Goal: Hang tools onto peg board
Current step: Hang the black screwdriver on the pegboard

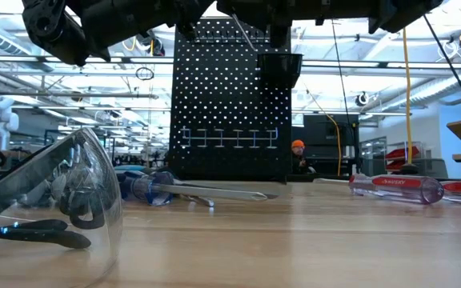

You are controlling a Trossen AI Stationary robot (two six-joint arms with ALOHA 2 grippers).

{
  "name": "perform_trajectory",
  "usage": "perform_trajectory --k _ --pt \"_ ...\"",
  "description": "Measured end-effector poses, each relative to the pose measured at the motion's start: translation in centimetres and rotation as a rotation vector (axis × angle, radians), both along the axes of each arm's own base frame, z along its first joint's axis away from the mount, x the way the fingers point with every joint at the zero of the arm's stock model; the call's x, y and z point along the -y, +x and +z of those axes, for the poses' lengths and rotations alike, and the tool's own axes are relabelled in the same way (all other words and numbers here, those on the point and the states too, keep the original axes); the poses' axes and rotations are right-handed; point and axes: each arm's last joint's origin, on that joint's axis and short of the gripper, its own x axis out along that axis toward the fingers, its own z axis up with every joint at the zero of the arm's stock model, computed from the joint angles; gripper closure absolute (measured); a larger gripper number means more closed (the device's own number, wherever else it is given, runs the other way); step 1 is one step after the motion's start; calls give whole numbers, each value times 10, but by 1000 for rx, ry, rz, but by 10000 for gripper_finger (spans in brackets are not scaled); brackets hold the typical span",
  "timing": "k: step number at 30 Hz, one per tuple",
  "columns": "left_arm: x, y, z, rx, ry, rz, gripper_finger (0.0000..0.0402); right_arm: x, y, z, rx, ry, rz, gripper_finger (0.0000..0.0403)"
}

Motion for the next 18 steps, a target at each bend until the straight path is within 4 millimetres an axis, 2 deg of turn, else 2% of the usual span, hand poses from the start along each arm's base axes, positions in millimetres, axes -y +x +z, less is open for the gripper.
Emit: perform_trajectory --k 9,15,18 --pt "0 0 0 0 3 -1 274 0 0 0 -1 -8 -1 319" --pt "0 0 -1 -11 15 -8 274 2 -2 1 -36 -25 -21 190" --pt "-1 -1 1 -37 5 16 274 4 -7 6 -74 -26 -82 144"
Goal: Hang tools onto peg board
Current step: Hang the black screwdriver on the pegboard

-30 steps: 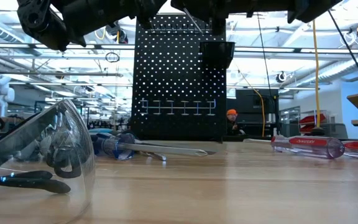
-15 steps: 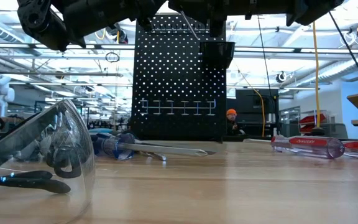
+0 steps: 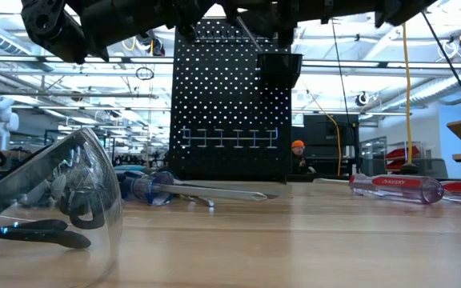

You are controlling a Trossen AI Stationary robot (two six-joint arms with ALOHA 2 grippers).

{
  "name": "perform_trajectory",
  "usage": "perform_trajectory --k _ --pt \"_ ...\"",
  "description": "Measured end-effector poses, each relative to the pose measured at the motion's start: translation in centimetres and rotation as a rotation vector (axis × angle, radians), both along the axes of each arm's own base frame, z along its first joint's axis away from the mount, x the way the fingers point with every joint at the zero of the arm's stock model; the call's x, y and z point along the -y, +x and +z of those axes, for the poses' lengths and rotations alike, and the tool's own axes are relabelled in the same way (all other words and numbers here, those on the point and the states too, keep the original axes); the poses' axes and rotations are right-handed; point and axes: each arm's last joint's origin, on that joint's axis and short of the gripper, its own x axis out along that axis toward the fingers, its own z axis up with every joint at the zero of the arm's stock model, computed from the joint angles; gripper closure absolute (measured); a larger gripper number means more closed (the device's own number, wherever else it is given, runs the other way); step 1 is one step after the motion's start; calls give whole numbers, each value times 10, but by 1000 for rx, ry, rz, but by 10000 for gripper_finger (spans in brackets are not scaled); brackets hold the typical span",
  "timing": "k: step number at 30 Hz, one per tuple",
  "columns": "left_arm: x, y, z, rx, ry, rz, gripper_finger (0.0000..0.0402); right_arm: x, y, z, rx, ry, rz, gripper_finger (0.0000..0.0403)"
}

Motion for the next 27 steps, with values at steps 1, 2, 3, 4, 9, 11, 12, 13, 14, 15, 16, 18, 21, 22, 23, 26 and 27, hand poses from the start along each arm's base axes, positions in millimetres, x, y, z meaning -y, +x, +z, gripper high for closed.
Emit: perform_trajectory --k 1,2,3,4,9,11,12,13,14,15,16,18,21,22,23,26,27 --pt "-1 0 0 -17 -6 20 274 1 -2 2 -15 -2 -28 135" --pt "-2 -1 0 -32 -13 49 274 2 -5 3 -30 -4 -53 128" --pt "-3 -1 0 -54 -25 88 274 3 -7 4 -44 -6 -74 124" --pt "-4 -1 -1 -80 -37 128 274 4 -9 5 -62 -10 -93 122" --pt "-8 -5 -3 -184 -43 285 275 5 -14 7 -114 -21 -99 125" --pt "-9 -5 -2 -182 -45 293 274 5 -14 6 -126 -23 -92 129" --pt "-8 -6 -1 -183 -44 290 275 5 -14 6 -127 -23 -87 130" --pt "-7 -5 -1 -189 -43 289 275 4 -14 6 -125 -20 -77 132" --pt "-7 -3 0 -201 -41 288 275 4 -13 5 -126 -16 -73 133" --pt "-7 -2 1 -214 -38 287 274 4 -13 4 -133 -17 -64 133" --pt "-7 0 2 -229 -36 288 274 4 -13 3 -138 -17 -53 133" --pt "-8 3 6 -240 -40 298 275 4 -13 3 -134 -16 -51 134" --pt "-9 7 12 -243 -51 358 275 4 -13 3 -137 -17 -55 134" --pt "-10 7 12 -243 -56 402 274 4 -13 4 -137 -17 -56 134" --pt "-13 7 13 -242 -60 453 274 4 -14 4 -142 -18 -57 134" --pt "-26 6 13 -235 -81 581 275 5 -23 9 -181 -19 -95 134" --pt "-31 5 14 -232 -93 595 275 5 -27 11 -199 -14 -112 134"
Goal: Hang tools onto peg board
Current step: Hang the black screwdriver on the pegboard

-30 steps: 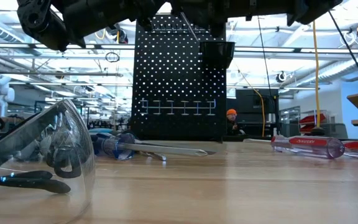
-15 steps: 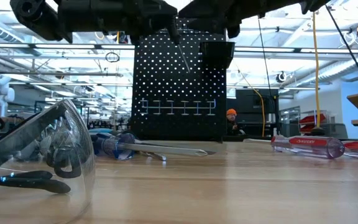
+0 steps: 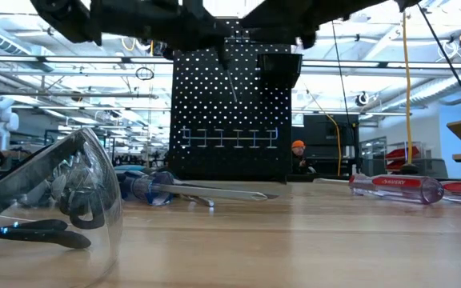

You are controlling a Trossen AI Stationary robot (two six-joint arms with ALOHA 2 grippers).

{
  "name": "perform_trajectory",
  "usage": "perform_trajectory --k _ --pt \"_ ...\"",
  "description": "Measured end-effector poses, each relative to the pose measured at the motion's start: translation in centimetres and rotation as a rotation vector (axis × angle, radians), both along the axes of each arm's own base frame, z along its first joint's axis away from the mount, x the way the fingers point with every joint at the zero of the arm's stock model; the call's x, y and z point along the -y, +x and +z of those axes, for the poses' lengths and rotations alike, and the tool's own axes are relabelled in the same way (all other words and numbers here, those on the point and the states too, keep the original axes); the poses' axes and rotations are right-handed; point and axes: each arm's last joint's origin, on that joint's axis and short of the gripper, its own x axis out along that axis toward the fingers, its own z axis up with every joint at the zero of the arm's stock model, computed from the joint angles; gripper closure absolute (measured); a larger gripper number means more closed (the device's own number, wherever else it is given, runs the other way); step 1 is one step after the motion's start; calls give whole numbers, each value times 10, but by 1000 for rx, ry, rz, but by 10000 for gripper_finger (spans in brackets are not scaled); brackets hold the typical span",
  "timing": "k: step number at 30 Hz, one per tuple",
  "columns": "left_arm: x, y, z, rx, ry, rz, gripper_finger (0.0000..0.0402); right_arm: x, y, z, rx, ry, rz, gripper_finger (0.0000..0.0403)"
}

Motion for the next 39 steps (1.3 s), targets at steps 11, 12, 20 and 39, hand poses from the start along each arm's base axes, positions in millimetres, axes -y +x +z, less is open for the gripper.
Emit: perform_trajectory --k 11,12,20,39 --pt "-56 7 -22 146 -108 88 274 8 -74 38 -71 170 -130 133" --pt "-60 9 -25 158 -126 95 275 9 -78 38 -79 184 -142 133" --pt "-82 38 -22 236 -180 108 274 13 -86 31 -138 173 -259 133" --pt "-111 72 -33 240 -212 204 275 13 -85 32 -135 140 -263 133"
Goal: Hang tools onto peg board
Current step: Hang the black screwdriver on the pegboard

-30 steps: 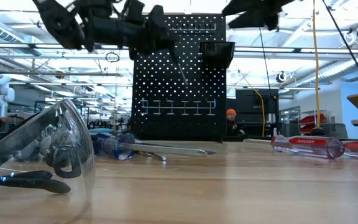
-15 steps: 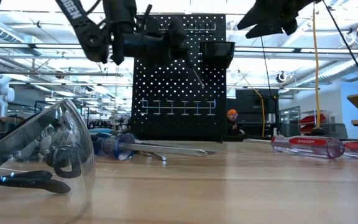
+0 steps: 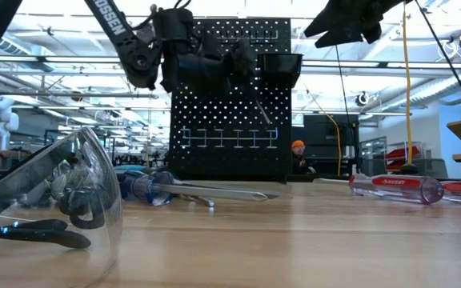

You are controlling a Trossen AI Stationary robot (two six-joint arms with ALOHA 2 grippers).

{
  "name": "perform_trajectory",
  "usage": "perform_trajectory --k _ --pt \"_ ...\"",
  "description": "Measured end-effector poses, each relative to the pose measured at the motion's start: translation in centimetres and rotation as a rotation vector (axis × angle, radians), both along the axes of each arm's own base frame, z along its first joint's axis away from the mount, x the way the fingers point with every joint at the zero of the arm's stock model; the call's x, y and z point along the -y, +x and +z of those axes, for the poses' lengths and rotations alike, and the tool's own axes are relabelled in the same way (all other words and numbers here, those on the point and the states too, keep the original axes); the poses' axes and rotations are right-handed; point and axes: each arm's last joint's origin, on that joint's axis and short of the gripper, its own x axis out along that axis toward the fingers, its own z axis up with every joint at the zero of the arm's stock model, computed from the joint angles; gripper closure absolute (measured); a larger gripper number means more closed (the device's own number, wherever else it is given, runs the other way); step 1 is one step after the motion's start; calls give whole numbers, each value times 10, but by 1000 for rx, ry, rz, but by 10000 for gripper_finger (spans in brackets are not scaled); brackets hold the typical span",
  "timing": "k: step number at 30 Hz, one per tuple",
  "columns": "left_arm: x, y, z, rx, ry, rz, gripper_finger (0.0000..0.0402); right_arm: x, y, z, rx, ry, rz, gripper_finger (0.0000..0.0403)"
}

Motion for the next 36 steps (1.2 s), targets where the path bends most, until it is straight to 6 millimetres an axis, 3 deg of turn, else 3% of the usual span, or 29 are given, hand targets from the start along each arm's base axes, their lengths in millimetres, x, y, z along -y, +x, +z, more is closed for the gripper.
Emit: perform_trajectory --k 36 --pt "-15 13 1 -136 -16 -1 275 0 0 1 5 -1 2 133"
